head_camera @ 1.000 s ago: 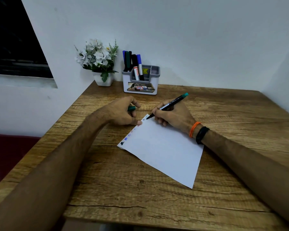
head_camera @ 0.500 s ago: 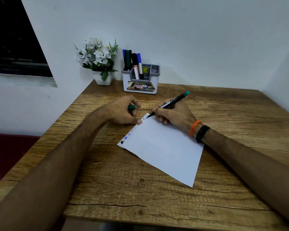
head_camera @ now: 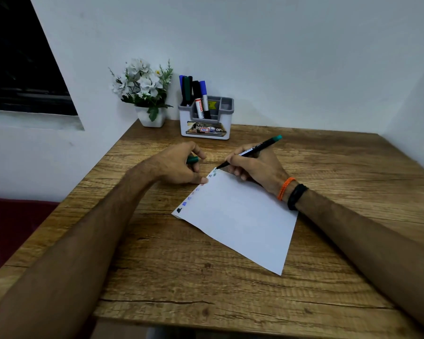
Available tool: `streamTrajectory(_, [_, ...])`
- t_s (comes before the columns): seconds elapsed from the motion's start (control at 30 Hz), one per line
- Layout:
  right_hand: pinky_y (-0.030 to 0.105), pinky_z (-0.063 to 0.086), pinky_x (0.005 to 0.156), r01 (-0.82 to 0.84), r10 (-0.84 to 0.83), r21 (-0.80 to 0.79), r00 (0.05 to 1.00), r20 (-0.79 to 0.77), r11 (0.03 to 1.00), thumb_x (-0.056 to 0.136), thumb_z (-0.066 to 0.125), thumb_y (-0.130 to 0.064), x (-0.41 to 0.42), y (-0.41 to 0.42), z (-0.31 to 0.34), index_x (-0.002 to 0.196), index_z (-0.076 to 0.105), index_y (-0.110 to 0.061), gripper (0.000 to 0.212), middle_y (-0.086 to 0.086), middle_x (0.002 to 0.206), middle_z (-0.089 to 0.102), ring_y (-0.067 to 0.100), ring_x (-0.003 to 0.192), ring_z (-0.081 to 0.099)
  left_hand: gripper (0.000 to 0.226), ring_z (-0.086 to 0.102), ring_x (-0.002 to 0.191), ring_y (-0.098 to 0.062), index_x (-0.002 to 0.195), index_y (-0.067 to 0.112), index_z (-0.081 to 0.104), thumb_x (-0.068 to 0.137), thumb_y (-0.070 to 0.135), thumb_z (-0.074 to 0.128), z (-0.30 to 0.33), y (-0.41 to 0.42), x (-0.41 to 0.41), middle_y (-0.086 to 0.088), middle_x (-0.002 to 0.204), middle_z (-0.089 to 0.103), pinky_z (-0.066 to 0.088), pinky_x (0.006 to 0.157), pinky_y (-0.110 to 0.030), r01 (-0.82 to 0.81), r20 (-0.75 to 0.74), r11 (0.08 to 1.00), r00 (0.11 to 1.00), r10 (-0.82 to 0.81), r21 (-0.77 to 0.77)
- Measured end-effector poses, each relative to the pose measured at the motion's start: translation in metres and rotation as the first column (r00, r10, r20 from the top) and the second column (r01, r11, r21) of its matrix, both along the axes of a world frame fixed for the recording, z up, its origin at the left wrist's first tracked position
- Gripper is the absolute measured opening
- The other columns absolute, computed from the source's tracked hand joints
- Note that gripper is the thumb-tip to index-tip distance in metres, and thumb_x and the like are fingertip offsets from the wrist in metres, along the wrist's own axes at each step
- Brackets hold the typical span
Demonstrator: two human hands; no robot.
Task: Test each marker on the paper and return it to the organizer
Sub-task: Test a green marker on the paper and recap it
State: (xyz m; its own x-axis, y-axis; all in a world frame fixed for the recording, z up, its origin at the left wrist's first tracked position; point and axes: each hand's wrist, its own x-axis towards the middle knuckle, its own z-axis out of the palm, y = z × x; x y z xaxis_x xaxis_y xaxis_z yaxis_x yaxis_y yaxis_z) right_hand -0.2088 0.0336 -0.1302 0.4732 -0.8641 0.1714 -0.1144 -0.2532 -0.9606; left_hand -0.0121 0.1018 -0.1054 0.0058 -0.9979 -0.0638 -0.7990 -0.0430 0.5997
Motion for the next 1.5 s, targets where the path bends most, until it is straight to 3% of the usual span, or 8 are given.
streamTrajectory(0.2, [0.019, 0.044, 0.045, -0.085, 0.063, 0.113, 0.981, 0.184, 0.990, 0.095, 0.056, -0.005, -0.001, 0.000, 0.015, 0.084, 0.069, -0.001, 0.017, 0.007, 0.065, 0.065, 0.010, 0.052, 0.056, 0.014, 0.056, 0.101, -0.012, 0.104, 0.024, 0.062, 0.091, 0.018, 0.063, 0.003, -0.003, 0.007, 0.003, 0.105, 0.062, 0.043, 0.084, -0.027, -0.051, -0.109, 0.988, 0.993, 0.035, -0.143])
streamTrajectory(0.37, [0.019, 0.044, 0.048, -0.208, 0.126, 0.239, 0.940, 0.318, 0.948, 0.089, 0.048, -0.019, -0.003, -0.002, 0.025, 0.095, 0.071, -0.004, 0.028, 0.005, 0.073, 0.065, 0.010, 0.057, 0.057, 0.017, 0.058, 0.077, -0.015, 0.103, 0.020, 0.069, 0.093, 0.010, 0.058, 0.006, 0.000, 0.004, -0.005, 0.093, 0.067, 0.047, 0.070, -0.031, -0.103, -0.229, 0.944, 0.973, 0.029, -0.315])
streamTrajectory(0.6, [0.020, 0.041, 0.046, -0.169, 0.101, 0.207, 0.947, 0.304, 0.964, 0.077, 0.055, -0.027, -0.003, -0.004, 0.026, 0.093, 0.068, -0.011, 0.027, 0.005, 0.079, 0.072, 0.012, 0.055, 0.059, 0.012, 0.059, 0.064, -0.001, 0.093, 0.010, 0.065, 0.087, -0.001, 0.063, 0.010, 0.001, -0.005, -0.002, 0.080, 0.064, 0.051, 0.061, -0.017, -0.170, -0.486, 0.922, 0.874, -0.022, -0.347])
streamTrajectory(0.8, [0.021, 0.041, 0.047, -0.158, 0.105, 0.160, 0.949, 0.297, 0.974, 0.090, 0.061, -0.021, -0.002, -0.003, 0.025, 0.087, 0.060, -0.017, 0.005, 0.013, 0.089, 0.076, 0.014, 0.055, 0.060, 0.013, 0.059, 0.065, 0.006, 0.098, 0.007, 0.066, 0.087, 0.000, 0.063, 0.009, 0.001, -0.008, 0.002, 0.085, 0.065, 0.049, 0.062, -0.013, -0.150, -0.472, 0.919, 0.881, -0.044, -0.365])
streamTrajectory(1.03, [0.020, 0.040, 0.047, -0.085, 0.073, 0.041, 0.971, 0.226, 0.996, 0.088, 0.072, -0.025, -0.002, 0.002, 0.022, 0.089, 0.073, -0.015, 0.010, 0.000, 0.072, 0.070, 0.010, 0.052, 0.053, 0.013, 0.060, 0.067, 0.005, 0.099, 0.007, 0.068, 0.086, 0.004, 0.066, 0.007, 0.000, -0.008, 0.000, 0.086, 0.066, 0.047, 0.063, -0.012, -0.131, -0.457, 0.916, 0.887, -0.062, -0.379])
streamTrajectory(1.17, [0.019, 0.040, 0.049, -0.171, 0.121, 0.167, 0.955, 0.272, 0.971, 0.096, 0.058, -0.024, -0.004, -0.005, 0.023, 0.103, 0.075, -0.014, 0.021, 0.005, 0.085, 0.075, 0.010, 0.055, 0.058, 0.015, 0.061, 0.068, 0.001, 0.100, 0.005, 0.068, 0.086, 0.005, 0.066, 0.008, 0.001, -0.007, -0.001, 0.086, 0.067, 0.050, 0.062, -0.015, -0.159, -0.495, 0.915, 0.867, -0.050, -0.372])
streamTrajectory(1.27, [0.017, 0.041, 0.045, -0.137, 0.101, 0.125, 0.962, 0.254, 0.983, 0.095, 0.062, -0.019, -0.004, -0.007, 0.022, 0.101, 0.072, -0.011, 0.014, 0.011, 0.091, 0.077, 0.009, 0.050, 0.061, 0.014, 0.061, 0.065, -0.001, 0.100, 0.003, 0.067, 0.086, 0.006, 0.066, 0.009, 0.000, -0.007, -0.001, 0.084, 0.067, 0.050, 0.059, -0.015, -0.200, -0.534, 0.908, 0.845, -0.030, -0.368])
streamTrajectory(1.5, [0.016, 0.041, 0.044, -0.050, 0.059, -0.050, 0.979, 0.194, 0.997, 0.092, 0.066, -0.017, -0.004, -0.008, 0.016, 0.096, 0.069, -0.004, 0.014, 0.002, 0.070, 0.064, 0.005, 0.047, 0.048, 0.017, 0.053, 0.057, -0.006, 0.098, 0.000, 0.063, 0.093, 0.016, 0.059, 0.005, -0.001, -0.007, -0.001, 0.073, 0.063, 0.047, 0.057, -0.019, -0.210, -0.516, 0.910, 0.857, -0.006, -0.358])
